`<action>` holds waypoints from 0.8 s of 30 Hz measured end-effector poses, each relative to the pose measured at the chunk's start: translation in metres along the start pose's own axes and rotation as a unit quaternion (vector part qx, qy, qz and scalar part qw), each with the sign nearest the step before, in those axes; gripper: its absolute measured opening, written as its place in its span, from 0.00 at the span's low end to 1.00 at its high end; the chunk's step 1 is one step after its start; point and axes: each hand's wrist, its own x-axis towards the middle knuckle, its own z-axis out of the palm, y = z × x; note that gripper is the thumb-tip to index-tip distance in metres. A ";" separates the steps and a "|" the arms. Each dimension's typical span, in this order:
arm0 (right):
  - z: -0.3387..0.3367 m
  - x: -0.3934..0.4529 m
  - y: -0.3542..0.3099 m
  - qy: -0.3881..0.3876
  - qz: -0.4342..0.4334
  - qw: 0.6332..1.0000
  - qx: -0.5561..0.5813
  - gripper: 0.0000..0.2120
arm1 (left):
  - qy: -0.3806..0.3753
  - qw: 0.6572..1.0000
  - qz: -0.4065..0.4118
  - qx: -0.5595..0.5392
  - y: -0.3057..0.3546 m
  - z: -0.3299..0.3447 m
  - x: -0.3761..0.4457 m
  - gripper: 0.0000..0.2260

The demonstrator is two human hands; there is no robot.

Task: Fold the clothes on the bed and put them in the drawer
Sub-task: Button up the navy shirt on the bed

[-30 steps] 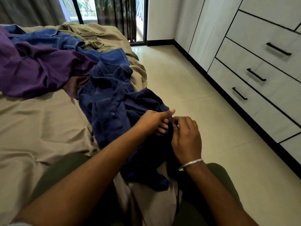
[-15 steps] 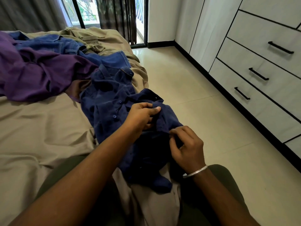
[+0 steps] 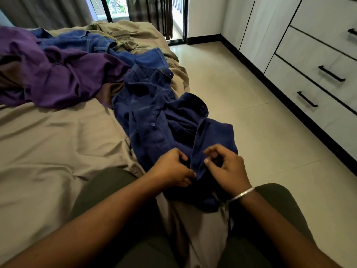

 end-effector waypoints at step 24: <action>0.017 -0.008 0.005 -0.205 -0.123 0.968 -0.071 0.09 | 0.124 0.803 0.274 0.514 -0.002 -0.083 0.017 0.11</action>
